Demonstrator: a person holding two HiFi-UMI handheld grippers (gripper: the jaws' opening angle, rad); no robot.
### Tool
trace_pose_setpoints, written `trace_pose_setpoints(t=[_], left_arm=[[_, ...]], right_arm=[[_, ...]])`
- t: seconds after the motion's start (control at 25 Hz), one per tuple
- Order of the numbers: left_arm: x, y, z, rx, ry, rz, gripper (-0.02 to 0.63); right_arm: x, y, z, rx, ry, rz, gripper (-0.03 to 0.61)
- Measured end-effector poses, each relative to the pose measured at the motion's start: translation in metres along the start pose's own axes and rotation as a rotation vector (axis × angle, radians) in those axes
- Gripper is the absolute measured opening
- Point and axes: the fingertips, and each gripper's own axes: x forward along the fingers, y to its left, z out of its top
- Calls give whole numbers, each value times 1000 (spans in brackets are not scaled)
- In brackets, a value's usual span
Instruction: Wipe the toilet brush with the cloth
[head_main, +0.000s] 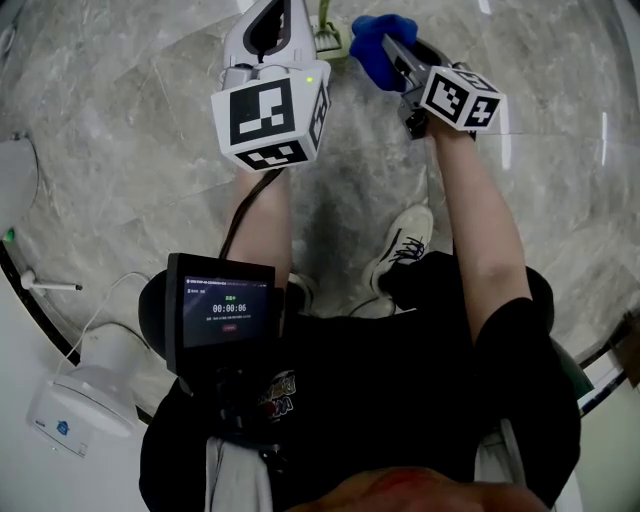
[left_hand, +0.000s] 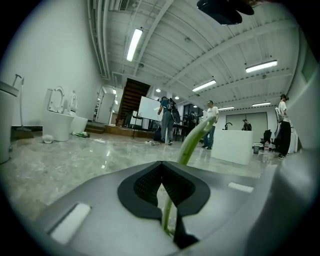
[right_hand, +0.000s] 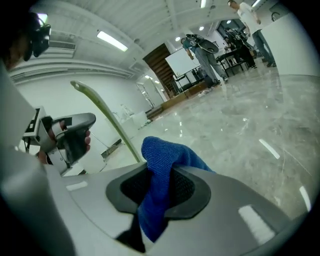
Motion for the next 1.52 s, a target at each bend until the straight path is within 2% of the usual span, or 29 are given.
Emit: trace_pose_setpoints(t=[0.08,0.16,0.28,0.4,0.52,0.6,0.68,0.88,0.96,1.0,1.08,1.2,1.32,1.4,1.52], left_arm=[[-1,0,17,5,-30,3,11],[-2,-4,30,18,-51,-8,11],[-3,-15,40,41,-64,-36,11],[-1,-25,46,77,-78,-59,11],[0,-29,46,89,-78,-68,11],[-1,-30,46,88,-76,-70,11],[-1,-30,46,90,-75,-72,11],[-2,-29,36,53,-36,-76,11],[-1,-26,27,46,-10,-74,11],[0,-25,23,49,0,-73,11],[1,-25,18,55,11,-73,11],[2,-26,17,64,8,-83,12],[1,-23,20,71,-10,-72,12],[1,-15,23,73,-21,-53,12],[0,-4,24,15,-28,-41,14]], right_arm=[[4,19,15,-41,-21,47,87],[12,38,15,-134,11,74,87],[27,51,-6,-310,117,53,87],[37,48,-23,-353,190,20,87],[42,37,-37,-322,233,-7,89],[44,26,-44,-253,241,-18,87],[46,11,-50,-130,238,-39,87],[46,-31,-70,256,195,-51,87],[43,-48,-90,345,219,-87,87],[40,-55,-102,349,249,-114,87],[35,-64,-122,290,319,-157,87],[32,-56,-128,229,350,-132,87],[27,-28,-118,171,344,-26,87],[20,-7,-123,114,377,53,87],[12,29,-141,97,455,207,87]])
